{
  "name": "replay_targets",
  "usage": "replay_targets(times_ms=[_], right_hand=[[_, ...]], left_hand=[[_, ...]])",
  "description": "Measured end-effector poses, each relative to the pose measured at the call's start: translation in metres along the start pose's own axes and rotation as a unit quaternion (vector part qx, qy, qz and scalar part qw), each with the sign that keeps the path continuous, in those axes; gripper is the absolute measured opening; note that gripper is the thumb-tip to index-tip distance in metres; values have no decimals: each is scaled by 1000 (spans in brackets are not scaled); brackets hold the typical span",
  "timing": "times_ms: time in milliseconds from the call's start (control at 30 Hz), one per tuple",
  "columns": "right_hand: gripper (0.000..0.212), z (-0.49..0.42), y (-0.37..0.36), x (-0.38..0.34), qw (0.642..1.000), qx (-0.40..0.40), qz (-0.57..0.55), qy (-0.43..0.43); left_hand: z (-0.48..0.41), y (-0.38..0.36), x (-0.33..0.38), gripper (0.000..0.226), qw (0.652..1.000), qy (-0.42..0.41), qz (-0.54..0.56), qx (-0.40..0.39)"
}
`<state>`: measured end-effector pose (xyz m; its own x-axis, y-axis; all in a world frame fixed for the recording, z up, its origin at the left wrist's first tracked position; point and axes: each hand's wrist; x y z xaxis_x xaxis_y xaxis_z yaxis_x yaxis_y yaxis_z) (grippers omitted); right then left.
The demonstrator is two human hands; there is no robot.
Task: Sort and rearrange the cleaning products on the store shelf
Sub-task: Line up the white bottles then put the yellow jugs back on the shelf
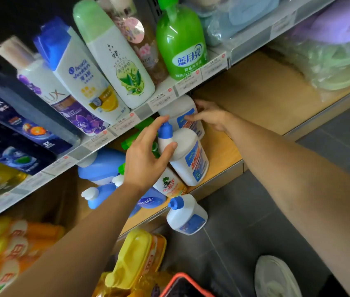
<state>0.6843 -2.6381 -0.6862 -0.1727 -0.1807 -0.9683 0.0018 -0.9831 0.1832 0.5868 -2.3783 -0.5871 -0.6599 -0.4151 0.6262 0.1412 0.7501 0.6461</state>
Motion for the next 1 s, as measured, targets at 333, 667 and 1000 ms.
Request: replay_targets(times_ms=[333, 667, 1000], right_hand=[[75, 29, 4, 2, 994, 105, 7, -14], [89, 93, -10, 22, 956, 274, 99, -11], [49, 164, -25, 3, 951, 283, 124, -27]], left_hand=[[-1, -1, 0, 56, 1000, 3, -9, 0], [-1, -3, 1, 56, 1000, -7, -29, -2], [-2, 1, 6, 59, 999, 15, -34, -40]])
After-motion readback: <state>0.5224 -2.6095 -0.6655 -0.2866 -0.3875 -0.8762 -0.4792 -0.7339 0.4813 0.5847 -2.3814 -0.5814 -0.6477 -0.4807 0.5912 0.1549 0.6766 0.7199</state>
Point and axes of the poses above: each hand's wrist, its own z-axis away from the middle knuckle, its own y-axis out of the back of the hand, x = y × z, and after that the axes turned 14 degrees about z, right-handed
